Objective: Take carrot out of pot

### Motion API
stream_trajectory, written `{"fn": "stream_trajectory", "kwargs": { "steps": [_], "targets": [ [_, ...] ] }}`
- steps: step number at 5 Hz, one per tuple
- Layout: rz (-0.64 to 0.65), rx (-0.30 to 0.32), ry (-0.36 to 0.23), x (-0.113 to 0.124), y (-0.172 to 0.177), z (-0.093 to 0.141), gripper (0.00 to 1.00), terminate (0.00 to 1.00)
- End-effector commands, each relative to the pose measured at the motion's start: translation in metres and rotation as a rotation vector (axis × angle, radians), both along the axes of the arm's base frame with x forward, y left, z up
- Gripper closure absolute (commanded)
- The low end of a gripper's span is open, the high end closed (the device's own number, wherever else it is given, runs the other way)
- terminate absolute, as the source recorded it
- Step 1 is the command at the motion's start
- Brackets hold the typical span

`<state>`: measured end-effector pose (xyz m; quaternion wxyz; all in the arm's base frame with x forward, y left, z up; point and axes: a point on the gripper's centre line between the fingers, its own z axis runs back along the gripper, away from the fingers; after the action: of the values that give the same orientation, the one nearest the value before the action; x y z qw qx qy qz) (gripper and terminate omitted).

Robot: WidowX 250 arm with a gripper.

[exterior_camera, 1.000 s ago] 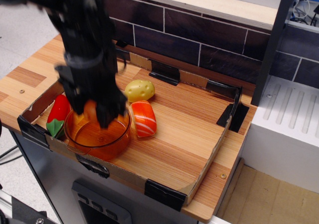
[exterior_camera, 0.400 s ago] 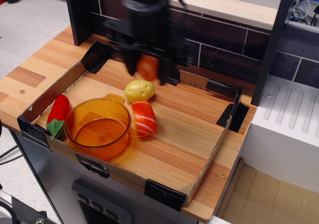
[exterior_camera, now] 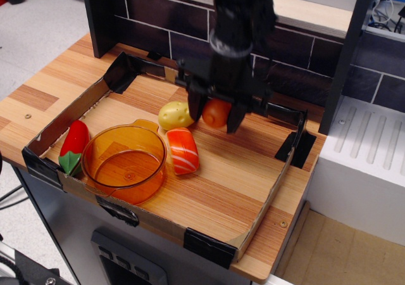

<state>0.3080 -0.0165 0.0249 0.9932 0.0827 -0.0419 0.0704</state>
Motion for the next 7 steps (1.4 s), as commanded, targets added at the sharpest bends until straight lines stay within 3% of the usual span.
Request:
{"fn": "stream_trajectory", "kwargs": {
  "steps": [1, 4, 5, 6, 7],
  "targets": [
    [0.022, -0.001, -0.049, 0.014, 0.000, -0.003, 0.00, 0.00],
    [0.059, -0.059, -0.078, 0.017, -0.003, 0.029, 0.00, 0.00],
    [0.088, -0.058, -0.109, 0.020, 0.004, 0.064, 0.00, 0.00],
    [0.129, -0.044, -0.179, 0.017, 0.011, 0.100, 0.00, 0.00],
    [0.147, -0.053, -0.184, 0.016, 0.017, 0.118, 0.00, 0.00]
  ]
}}
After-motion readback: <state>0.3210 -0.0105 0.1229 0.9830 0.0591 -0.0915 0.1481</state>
